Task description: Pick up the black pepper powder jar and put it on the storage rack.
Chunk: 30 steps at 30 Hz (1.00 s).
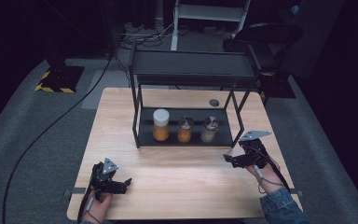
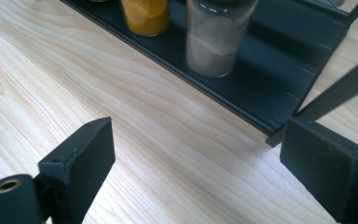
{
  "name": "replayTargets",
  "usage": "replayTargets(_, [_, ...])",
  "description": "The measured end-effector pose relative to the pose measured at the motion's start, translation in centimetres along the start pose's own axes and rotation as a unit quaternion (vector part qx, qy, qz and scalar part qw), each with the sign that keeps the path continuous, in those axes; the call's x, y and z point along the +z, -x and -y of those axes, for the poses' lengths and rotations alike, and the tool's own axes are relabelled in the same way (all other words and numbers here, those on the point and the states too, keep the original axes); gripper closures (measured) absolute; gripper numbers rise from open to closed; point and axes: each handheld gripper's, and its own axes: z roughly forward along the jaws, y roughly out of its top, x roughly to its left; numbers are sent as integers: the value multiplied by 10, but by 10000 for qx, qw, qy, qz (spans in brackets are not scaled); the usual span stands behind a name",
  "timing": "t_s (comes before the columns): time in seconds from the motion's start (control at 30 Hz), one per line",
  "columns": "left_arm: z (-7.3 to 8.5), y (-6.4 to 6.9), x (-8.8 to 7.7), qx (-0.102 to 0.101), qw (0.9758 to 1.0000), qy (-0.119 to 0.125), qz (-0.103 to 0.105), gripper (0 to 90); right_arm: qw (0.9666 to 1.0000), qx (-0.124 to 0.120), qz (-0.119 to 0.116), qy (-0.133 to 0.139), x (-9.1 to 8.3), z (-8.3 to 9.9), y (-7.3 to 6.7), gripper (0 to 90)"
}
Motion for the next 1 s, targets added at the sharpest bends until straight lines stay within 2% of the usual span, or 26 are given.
replayTargets(0.4, [0, 0, 0, -7, 10000, -4, -7, 9, 9995, 127, 147, 239, 3, 33, 3, 86])
replayTargets(0.87, [0, 0, 0, -6, 10000, -4, -6, 9, 9991, 365, 174, 98, 13, 64, 15, 86])
replayTargets(1.0, [0, 0, 0, -5, 10000, 0, -6, 9, 9993, 346, 155, 47, 17, 70, 15, 81])
